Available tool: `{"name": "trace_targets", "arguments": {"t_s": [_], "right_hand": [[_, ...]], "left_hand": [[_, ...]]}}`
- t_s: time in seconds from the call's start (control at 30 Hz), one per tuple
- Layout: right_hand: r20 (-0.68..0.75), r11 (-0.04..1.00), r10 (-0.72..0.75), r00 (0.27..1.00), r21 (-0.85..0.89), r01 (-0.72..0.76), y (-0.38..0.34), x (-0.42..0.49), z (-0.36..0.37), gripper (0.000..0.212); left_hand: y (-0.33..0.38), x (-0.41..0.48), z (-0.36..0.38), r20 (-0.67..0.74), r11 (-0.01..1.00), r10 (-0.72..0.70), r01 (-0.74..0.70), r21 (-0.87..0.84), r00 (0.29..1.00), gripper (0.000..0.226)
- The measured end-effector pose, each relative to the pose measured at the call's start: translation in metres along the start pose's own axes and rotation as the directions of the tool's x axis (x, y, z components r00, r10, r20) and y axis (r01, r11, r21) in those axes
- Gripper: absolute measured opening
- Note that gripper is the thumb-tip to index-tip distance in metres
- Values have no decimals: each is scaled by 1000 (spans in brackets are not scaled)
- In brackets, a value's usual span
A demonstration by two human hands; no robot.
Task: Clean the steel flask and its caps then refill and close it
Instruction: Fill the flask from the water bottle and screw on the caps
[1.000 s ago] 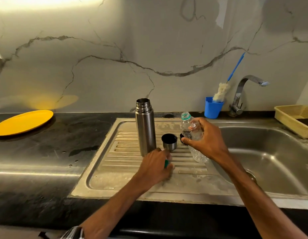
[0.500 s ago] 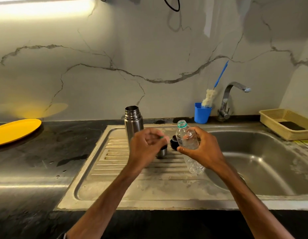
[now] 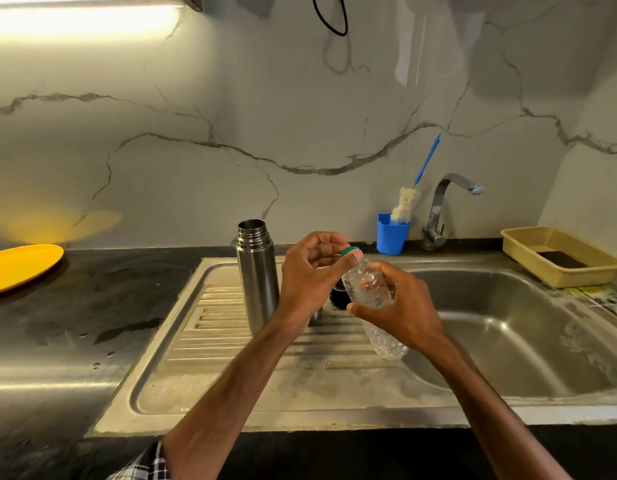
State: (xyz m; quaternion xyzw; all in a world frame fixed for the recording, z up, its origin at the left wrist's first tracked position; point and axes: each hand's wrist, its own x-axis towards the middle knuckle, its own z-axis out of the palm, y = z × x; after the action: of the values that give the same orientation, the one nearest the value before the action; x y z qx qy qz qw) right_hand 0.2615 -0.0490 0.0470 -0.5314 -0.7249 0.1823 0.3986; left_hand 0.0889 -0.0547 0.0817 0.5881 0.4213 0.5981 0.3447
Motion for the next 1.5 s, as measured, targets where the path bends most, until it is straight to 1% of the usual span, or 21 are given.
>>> {"name": "trace_targets", "arguments": {"t_s": [0.07,0.13,0.27,0.33,0.43,0.5,0.57,0.6,0.67,0.73,0.8,0.87,0.93,1.03,1.1,1.17,1.23,1.3,1.37,1.43,1.5], "right_hand": [[-15,1000,-12,1000,-21,11,0,-2,0,76],[-39,999,-27,999,-30,26,-1,-3,0,77],[-68,1000,-27,997,-1,27,-3,-1,0,76],[-35,999,-16,999,39,18,-1,2,-4,74],[72,990,-10,997,144,-1,4,8,-12,73],[98,988,-14,995,152,-1,6,10,-14,74],[81,986,-7,997,168,-6,5,9,-12,73],[58,984,4,998,177,-14,4,8,-11,74],[-5,986,19,1000,165,-18,2,7,-9,75],[-53,993,13,999,117,-7,0,5,-6,75],[-78,998,4,997,58,1,-1,4,-2,76],[-77,999,1,997,51,3,0,4,-2,76],[0,994,-11,1000,105,11,1,5,-9,72],[196,960,-28,980,278,-29,2,13,-28,68],[317,922,-26,948,375,-100,2,21,-37,65],[408,897,-49,911,419,-140,2,26,-40,59],[435,893,-77,897,431,-133,1,26,-39,57],[355,906,-65,933,412,-94,-2,24,-33,60],[192,934,-47,980,357,-25,-5,22,-22,64],[46,970,-37,998,243,25,-9,19,-10,64],[6,985,-63,998,160,61,-10,17,-5,65]], "left_hand": [[3,4,-2,33,996,-19,16,84,999,39],[6,7,-3,51,983,-6,-3,182,999,34],[11,16,-5,70,963,19,-37,267,997,30],[14,22,-10,180,969,4,-49,242,984,28],[22,31,-18,397,982,-2,-73,173,918,31],[24,35,-20,460,983,11,-94,159,888,33],[23,38,-20,454,982,25,-107,155,891,32],[22,37,-20,415,984,27,-97,150,909,31],[19,35,-17,287,983,28,-79,168,957,31],[15,32,-14,188,959,85,-132,252,978,29],[11,30,-9,174,943,129,-175,284,976,27],[12,32,-9,199,941,135,-188,281,971,27],[14,38,-15,294,928,129,-219,300,947,26],[20,46,-23,424,909,132,-280,308,896,26],[22,48,-25,475,901,169,-331,280,864,26],[24,49,-26,523,894,209,-379,240,826,27],[24,49,-29,535,891,228,-396,223,813,26],[19,50,-33,471,894,218,-368,255,855,28],[12,45,-30,359,902,193,-309,301,913,37],[6,38,-23,266,934,163,-235,268,950,40],[3,36,-20,234,951,147,-203,235,961,35]]}}
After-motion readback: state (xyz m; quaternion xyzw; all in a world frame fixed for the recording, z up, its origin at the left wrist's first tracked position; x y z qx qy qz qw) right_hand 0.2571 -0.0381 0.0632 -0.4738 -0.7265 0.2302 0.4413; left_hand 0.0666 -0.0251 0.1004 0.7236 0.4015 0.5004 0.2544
